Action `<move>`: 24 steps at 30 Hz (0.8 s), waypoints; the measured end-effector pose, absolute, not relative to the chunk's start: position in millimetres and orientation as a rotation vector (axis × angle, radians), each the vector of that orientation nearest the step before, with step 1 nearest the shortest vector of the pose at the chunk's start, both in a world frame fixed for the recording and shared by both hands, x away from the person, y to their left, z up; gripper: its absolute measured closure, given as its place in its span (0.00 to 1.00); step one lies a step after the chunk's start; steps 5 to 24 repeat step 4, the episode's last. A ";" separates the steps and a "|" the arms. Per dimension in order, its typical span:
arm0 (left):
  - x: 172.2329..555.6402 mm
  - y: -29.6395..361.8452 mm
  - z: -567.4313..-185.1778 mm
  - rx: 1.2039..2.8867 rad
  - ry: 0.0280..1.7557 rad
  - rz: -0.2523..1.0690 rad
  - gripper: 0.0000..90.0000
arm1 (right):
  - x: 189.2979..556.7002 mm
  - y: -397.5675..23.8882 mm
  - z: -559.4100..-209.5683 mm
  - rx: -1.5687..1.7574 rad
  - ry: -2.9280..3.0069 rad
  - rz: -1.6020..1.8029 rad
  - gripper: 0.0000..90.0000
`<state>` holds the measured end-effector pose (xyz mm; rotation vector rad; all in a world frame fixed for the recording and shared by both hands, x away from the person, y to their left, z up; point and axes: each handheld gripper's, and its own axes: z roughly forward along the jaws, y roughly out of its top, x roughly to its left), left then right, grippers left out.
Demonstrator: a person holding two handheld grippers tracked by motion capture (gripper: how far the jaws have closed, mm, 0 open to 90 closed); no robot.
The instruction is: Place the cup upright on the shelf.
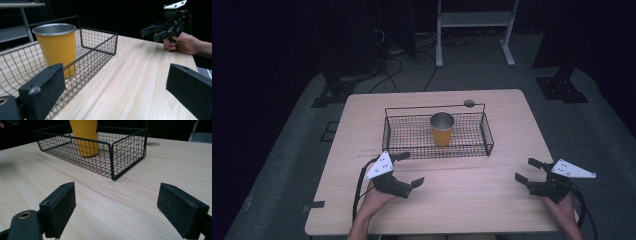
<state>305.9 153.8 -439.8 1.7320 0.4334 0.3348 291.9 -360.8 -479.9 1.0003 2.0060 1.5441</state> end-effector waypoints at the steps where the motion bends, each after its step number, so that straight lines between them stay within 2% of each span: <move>1: 303.9 153.9 -441.9 1.739 0.438 0.337 0.02 | 291.9 -360.8 -479.9 1.000 2.006 1.544 0.16; 24: 297.4 154.4 -447.9 1.736 0.448 0.333 0.02 | 292.0 -360.9 -479.9 0.998 2.008 1.545 0.16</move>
